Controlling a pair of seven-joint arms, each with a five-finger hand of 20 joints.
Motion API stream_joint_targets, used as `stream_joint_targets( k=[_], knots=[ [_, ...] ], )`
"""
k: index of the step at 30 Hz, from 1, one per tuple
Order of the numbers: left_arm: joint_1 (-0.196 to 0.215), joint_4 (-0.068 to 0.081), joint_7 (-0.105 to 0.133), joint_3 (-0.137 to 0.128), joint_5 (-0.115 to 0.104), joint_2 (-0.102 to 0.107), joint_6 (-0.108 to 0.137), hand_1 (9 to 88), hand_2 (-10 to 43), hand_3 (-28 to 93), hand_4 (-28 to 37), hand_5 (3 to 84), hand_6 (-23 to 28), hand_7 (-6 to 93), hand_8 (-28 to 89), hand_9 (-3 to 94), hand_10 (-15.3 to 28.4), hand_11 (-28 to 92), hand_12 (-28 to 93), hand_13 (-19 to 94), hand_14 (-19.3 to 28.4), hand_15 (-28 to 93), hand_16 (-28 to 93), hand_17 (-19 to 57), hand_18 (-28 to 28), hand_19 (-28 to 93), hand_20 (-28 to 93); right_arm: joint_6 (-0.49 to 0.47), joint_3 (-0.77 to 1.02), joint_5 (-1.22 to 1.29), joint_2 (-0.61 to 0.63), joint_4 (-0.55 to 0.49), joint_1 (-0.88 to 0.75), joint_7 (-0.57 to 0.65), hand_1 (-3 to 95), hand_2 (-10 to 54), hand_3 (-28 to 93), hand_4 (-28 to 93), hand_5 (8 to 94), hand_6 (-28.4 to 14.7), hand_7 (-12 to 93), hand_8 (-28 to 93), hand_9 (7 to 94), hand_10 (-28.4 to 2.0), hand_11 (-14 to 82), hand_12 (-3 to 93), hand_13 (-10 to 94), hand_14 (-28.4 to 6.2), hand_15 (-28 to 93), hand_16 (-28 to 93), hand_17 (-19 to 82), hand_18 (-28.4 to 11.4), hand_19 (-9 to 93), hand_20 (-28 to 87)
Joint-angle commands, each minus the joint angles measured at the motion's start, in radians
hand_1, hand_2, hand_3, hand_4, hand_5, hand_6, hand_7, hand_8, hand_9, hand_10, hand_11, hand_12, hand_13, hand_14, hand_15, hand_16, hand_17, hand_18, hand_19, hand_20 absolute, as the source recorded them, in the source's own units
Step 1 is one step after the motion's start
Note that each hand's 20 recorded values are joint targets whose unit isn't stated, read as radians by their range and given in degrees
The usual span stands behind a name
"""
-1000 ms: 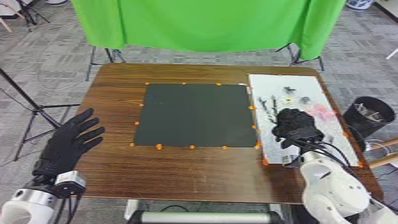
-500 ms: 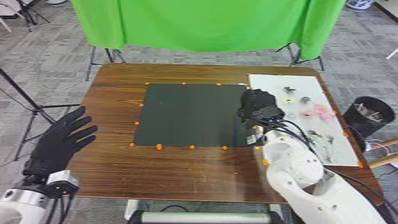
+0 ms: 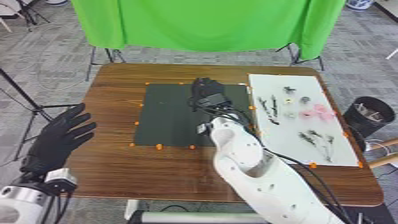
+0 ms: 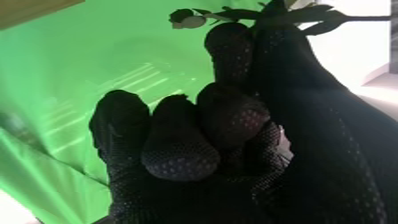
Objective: Arrange flowers
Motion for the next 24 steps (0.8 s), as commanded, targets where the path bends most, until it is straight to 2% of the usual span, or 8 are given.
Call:
stream_joint_targets(
  k=[1, 2, 5, 9, 14, 24],
  knots=[
    [-0.112, 0.031, -0.078, 0.042, 0.027, 0.007, -0.044, 25.0, -5.1, 69, -23.6, 27.0, 2.8, 20.4, -11, 22.6, 12.4, 21, 16, 19, 16.3, 30, -1, -9.1, 23.0, 42, 7, -0.003, -0.068, -0.036, -0.097, 0.041, -0.016, 0.054, 39.5, -9.5, 89, -13, 71.9, 1.0, 51, 22, 83.9, -5.7, 62.3, 51.4, 83, -4.5, 81, 36, 50, -21.1, 93, 66],
    [-0.135, 0.041, -0.089, 0.052, 0.032, 0.009, -0.055, 25.1, -5.1, 69, -23.6, 27.0, 2.8, 20.4, -11, 22.7, 12.4, 21, 16, 19, 16.3, 30, -1, -9.1, 23.0, 42, 7, 0.007, -0.077, -0.036, -0.104, 0.051, -0.016, 0.060, 39.5, -9.5, 88, -13, 71.9, 1.0, 51, 22, 83.9, -5.7, 62.3, 51.4, 83, -4.5, 81, 36, 50, -21.1, 93, 66],
    [-0.182, 0.054, -0.117, 0.074, 0.042, 0.008, -0.076, 25.1, -4.9, 69, -23.6, 27.0, 2.8, 20.3, -11, 22.6, 12.4, 21, 16, 19, 16.3, 30, -1, -9.1, 23.0, 42, 7, 0.016, -0.095, -0.051, -0.123, 0.078, -0.021, 0.062, 39.5, -9.5, 88, -13, 72.1, 1.0, 51, 22, 84.0, -5.8, 62.3, 51.4, 83, -4.5, 81, 36, 50, -21.1, 93, 66],
    [-0.222, 0.067, -0.119, 0.106, 0.045, 0.010, -0.087, 25.2, -4.9, 69, -23.5, 27.0, 2.8, 20.3, -11, 22.6, 12.4, 21, 16, 19, 16.4, 30, -1, -9.1, 23.0, 42, 7, 0.025, -0.122, -0.054, -0.129, 0.108, -0.017, 0.055, 39.6, -9.5, 89, -13, 72.2, 1.0, 51, 22, 84.0, -5.8, 62.3, 51.4, 83, -4.5, 81, 36, 50, -21.1, 93, 66],
    [-0.229, 0.071, -0.112, 0.114, 0.046, 0.007, -0.089, 25.1, -4.8, 69, -23.5, 27.0, 2.8, 20.2, -11, 22.7, 12.4, 21, 16, 19, 16.3, 30, -1, -9.2, 23.0, 42, 7, 0.030, -0.154, -0.057, -0.128, 0.137, -0.017, 0.023, 39.6, -9.5, 89, -13, 72.1, 1.1, 51, 22, 83.9, -5.8, 62.2, 51.4, 83, -4.6, 81, 36, 50, -21.2, 93, 66],
    [-0.321, 0.104, -0.148, 0.171, 0.059, 0.007, -0.129, 24.9, -4.9, 69, -23.7, 27.0, 2.7, 20.1, -11, 22.6, 12.4, 21, 16, 19, 16.3, 30, -1, -9.1, 23.0, 42, 7, 0.112, -0.234, -0.065, -0.134, 0.193, 0.017, 0.030, 40.0, -9.5, 88, -14, 72.0, 1.0, 51, 22, 83.9, -6.1, 62.2, 51.3, 83, -4.9, 81, 36, 50, -21.2, 93, 66]
  ],
)
